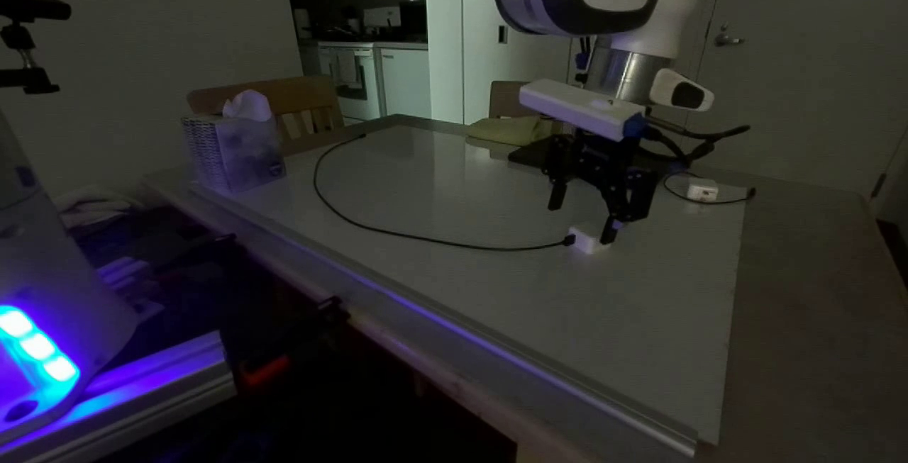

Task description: Put the charging cable in circle form.

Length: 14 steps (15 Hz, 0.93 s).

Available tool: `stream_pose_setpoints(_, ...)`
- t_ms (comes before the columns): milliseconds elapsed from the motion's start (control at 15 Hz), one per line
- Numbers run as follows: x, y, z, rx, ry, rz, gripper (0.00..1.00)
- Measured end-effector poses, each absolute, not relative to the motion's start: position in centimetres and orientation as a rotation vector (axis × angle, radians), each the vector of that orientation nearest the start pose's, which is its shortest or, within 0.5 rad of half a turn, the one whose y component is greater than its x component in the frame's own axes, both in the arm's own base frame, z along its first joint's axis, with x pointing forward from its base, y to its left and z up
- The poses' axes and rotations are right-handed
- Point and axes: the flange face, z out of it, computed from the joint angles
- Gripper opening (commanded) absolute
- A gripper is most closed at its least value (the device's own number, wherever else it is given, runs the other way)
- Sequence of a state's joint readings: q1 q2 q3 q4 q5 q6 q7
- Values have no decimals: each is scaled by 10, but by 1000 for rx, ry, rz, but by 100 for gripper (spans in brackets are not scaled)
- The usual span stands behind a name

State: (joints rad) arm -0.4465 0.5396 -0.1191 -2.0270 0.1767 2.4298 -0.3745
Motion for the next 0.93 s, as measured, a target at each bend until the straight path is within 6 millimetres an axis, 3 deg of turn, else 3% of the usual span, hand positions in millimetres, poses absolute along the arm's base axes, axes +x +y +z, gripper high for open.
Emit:
stream_pose_setpoints(267, 488, -318, 159, -3020, 564, 187, 100)
stream_pose_setpoints(933, 498, -306, 148, -3025, 691, 160, 100)
